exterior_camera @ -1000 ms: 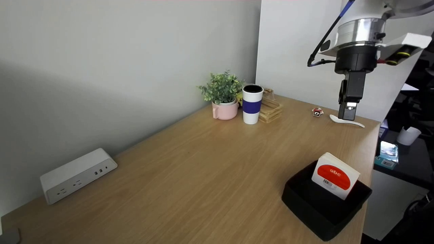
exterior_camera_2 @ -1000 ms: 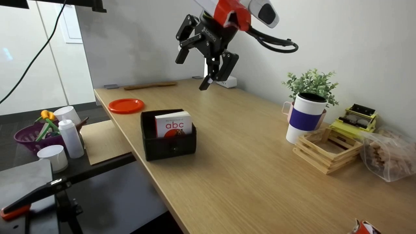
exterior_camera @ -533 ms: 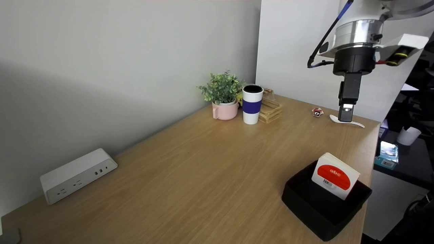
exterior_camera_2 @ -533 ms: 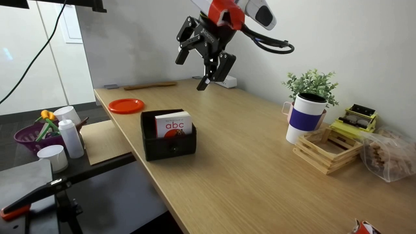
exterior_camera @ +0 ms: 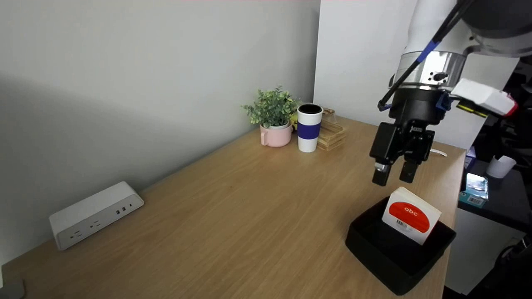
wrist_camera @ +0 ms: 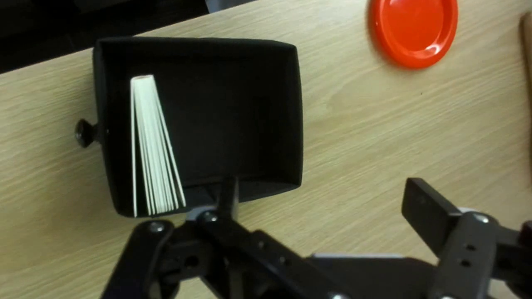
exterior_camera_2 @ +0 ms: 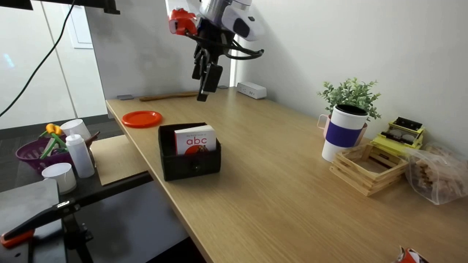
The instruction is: Take the book from the black box and place it on the table then put it back in the black box
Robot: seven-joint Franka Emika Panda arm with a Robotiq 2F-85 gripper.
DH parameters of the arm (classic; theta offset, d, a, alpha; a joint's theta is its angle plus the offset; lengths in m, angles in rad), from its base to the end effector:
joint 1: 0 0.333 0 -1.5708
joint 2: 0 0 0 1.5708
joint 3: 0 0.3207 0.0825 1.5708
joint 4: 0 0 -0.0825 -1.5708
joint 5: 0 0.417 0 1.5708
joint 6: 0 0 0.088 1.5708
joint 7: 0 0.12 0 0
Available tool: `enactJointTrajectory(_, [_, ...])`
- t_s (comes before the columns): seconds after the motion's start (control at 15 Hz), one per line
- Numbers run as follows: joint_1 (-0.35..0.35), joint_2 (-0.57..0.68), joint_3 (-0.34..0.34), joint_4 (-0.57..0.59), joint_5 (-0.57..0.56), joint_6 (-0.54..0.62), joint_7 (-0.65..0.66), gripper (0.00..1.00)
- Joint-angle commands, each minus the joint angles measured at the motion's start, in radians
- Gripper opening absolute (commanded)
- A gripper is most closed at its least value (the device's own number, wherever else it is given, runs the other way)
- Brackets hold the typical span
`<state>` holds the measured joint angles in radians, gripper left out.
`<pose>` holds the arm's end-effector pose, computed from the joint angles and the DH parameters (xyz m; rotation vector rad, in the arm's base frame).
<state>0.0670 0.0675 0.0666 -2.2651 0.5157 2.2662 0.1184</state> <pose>0.5385 0.0902 0.2972 -2.7230 0.4573 0.1586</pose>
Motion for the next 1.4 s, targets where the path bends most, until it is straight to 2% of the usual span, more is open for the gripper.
enactJointTrajectory(0.0, [0.043,-0.025,0.026,-0.086,-0.051,0.163,0.244,1.0])
enactJointTrajectory(0.2, [0.058,-0.042,0.019,-0.134,-0.17,0.254,0.47,1.0])
enactJointTrajectory(0.33, [0.047,-0.067,0.0,-0.16,-0.292,0.259,0.628,1.0])
enactJointTrajectory(0.47, [0.033,-0.091,-0.019,-0.172,-0.424,0.219,0.794,1.0])
enactJointTrajectory(0.6, [0.016,-0.111,-0.03,-0.166,-0.494,0.132,0.852,1.0])
enactJointTrajectory(0.8, [0.004,-0.126,-0.032,-0.153,-0.424,0.013,0.71,1.0])
enactJointTrajectory(1.07, [0.008,-0.121,-0.029,-0.151,-0.262,-0.006,0.457,1.0])
enactJointTrajectory(1.33, [0.001,-0.111,-0.03,-0.155,-0.226,-0.035,0.315,1.0])
